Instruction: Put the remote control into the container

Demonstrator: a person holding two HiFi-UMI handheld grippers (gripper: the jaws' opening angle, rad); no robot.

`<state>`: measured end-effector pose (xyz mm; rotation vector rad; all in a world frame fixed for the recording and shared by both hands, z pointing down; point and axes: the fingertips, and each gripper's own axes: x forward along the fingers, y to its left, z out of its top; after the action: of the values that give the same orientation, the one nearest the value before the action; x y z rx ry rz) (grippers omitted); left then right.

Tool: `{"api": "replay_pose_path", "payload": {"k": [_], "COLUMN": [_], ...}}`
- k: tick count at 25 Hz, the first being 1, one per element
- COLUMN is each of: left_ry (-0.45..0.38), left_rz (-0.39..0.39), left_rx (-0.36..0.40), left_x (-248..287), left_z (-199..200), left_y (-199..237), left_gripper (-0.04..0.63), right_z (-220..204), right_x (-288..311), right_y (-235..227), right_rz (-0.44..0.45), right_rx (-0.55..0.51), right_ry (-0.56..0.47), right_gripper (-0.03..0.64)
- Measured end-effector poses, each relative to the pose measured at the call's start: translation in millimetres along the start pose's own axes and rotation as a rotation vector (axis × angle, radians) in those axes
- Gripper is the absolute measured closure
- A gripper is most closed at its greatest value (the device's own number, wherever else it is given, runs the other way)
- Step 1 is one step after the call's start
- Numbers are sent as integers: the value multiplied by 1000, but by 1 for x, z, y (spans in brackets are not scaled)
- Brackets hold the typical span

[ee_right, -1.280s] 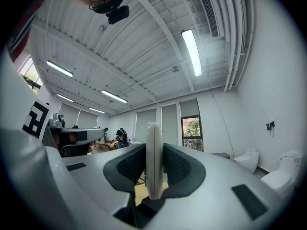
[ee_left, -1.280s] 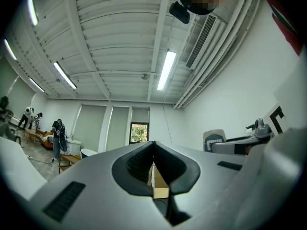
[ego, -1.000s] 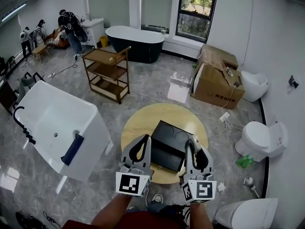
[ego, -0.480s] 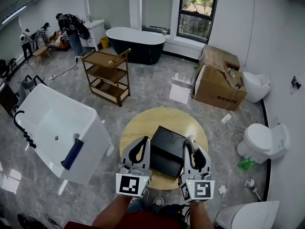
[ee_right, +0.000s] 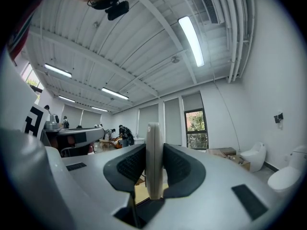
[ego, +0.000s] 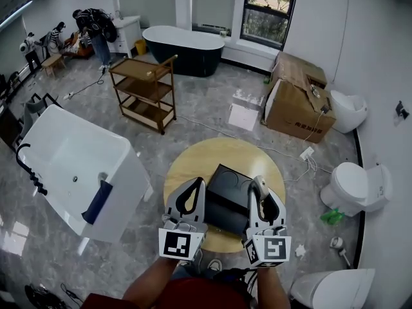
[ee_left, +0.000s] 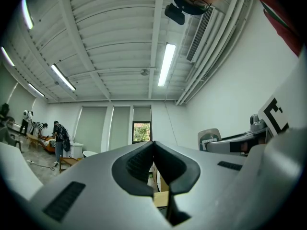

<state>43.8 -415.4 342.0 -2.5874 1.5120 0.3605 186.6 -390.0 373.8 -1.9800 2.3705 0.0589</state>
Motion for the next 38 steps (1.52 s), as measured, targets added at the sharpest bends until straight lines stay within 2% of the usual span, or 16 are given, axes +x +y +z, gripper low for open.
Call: {"api": "replay_pose_path", "payload": {"k": [3,9,12,17,27,38], "left_ry": [6,-21,-22,-14,-20,-6], "left_rz": [-1,-8,22,42,58,80], "left_rx": [-3,6,-11,-14,-3,-4], "left_x": [2,6,0,-5,-16,-19], "left_z": [-6,-12,-17,-27,-40,-46], "left_y": [4,6,10,17,22,24], "left_gripper": [580,580,580,580,580,580], "right_z": [-14,-61,-88,-125,-191,-268], "right_x": [9,14,11,13,15,19], "right_y": [3,16,24,26,34,29], "right_rz": [20,116,141,136,120,107], "right_rx": [-2,-38,-51,-10,7,-14], "right_ry": [42,186,253,337,508,740], "right_gripper": [500,500,500,499,499,499]}}
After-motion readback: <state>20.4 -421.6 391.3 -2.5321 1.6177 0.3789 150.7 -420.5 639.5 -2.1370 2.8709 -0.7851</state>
